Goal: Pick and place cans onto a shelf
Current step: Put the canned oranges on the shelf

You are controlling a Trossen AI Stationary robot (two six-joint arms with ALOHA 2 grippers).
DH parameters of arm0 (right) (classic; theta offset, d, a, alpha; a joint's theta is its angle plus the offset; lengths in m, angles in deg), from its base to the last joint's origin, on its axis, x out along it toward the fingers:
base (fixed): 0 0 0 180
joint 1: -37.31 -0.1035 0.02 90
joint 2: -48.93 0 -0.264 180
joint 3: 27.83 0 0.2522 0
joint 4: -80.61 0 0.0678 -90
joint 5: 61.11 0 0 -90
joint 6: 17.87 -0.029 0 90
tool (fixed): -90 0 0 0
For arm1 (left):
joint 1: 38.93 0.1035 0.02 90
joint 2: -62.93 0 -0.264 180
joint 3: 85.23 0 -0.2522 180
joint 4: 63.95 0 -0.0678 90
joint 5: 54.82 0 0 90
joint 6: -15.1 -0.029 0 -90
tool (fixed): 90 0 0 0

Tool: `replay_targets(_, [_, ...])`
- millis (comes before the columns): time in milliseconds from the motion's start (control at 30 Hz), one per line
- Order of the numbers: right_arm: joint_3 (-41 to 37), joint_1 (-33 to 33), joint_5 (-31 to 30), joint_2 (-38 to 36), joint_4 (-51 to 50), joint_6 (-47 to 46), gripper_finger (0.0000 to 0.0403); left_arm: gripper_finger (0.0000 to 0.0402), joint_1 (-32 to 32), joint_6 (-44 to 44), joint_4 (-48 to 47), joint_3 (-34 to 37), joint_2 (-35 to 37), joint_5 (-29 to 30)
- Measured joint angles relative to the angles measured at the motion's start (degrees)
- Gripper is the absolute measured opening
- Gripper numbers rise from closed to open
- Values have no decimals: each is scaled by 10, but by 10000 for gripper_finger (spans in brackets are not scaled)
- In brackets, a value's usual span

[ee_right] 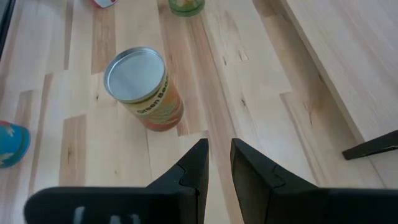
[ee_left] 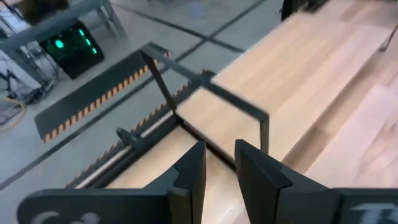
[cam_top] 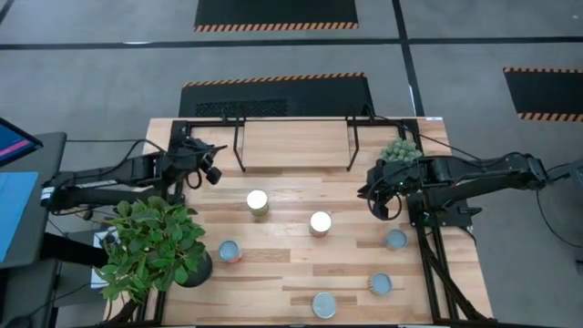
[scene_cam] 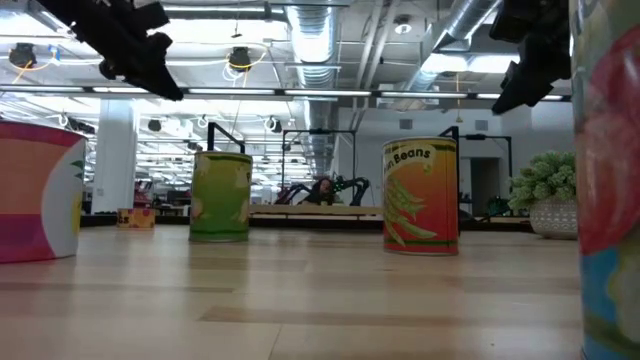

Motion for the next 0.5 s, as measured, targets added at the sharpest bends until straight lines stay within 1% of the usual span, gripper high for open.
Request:
replay_targets(133, [0,0,0,0,0,0,95,77,73,15,-42,0,-33,-79])
replay_targets(267, [0,0,0,0,0,0,95,77,151,17,-62,0,-71,-124])
replay_targets(433, [0,0,0,0,0,1,95,77,232,-3,-69,0,-134,-207])
replay_targets(500, [0,0,0,0,0,1,95,77,258,-9,-70,0,-170,-217])
